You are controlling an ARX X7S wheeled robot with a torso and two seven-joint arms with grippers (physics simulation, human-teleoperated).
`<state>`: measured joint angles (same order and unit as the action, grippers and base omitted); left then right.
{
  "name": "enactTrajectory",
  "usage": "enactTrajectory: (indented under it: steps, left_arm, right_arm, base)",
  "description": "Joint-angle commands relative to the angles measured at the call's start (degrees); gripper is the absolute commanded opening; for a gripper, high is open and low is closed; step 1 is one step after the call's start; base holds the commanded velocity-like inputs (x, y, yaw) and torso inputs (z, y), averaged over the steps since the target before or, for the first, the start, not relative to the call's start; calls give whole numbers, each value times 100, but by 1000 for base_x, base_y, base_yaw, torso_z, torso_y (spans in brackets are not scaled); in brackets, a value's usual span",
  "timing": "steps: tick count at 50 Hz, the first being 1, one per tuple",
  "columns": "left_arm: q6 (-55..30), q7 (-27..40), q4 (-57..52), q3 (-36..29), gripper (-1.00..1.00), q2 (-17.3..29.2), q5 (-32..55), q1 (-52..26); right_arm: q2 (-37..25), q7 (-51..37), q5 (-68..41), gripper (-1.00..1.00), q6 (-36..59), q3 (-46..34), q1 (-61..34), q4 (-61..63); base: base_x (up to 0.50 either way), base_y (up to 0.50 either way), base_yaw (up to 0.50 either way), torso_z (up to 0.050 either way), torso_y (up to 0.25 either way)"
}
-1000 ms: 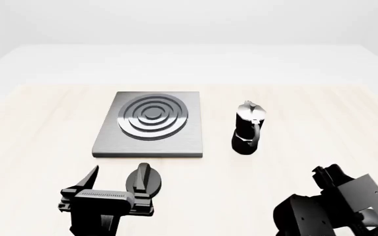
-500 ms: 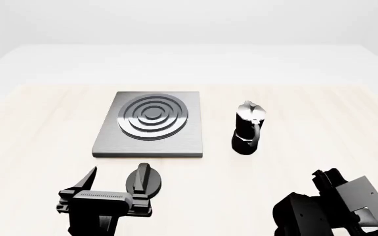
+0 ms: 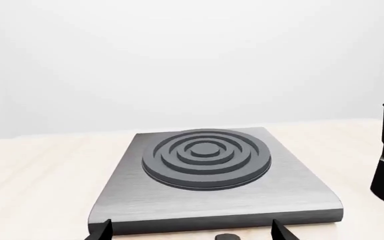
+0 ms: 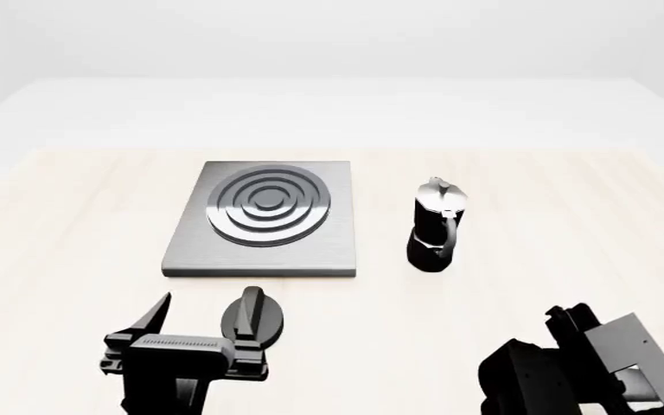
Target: Put the frying pan on the stove.
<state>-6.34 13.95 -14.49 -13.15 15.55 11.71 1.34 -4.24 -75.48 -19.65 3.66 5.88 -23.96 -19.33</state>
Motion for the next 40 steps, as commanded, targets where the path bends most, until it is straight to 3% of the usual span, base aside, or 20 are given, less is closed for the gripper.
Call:
enactTrajectory:
  steps: [1,20,21,40]
  left_arm:
    - [-16,36,13,-45,100,11,-11,-29]
    - [-2,67,39,-102,100,32,3,-48]
    - [-1,69,41,-103,100,33,5,-50]
    - [35,99,55,-122,100,68,51,-45]
  right_arm:
    - [-49,20,-127,100,-138,50,-21,-310]
    - [-87,29,-236,100,-264,40,-16,-538]
    - [-90,22,-223,-100,-264,23,-9,-522]
    - [-158,-72,-215,-100,-171,-118,134,-140]
  base:
    - [0,0,0,0,0]
    - [0,0,0,0,0]
    - [0,0,0,0,0]
    - [0,0,0,0,0]
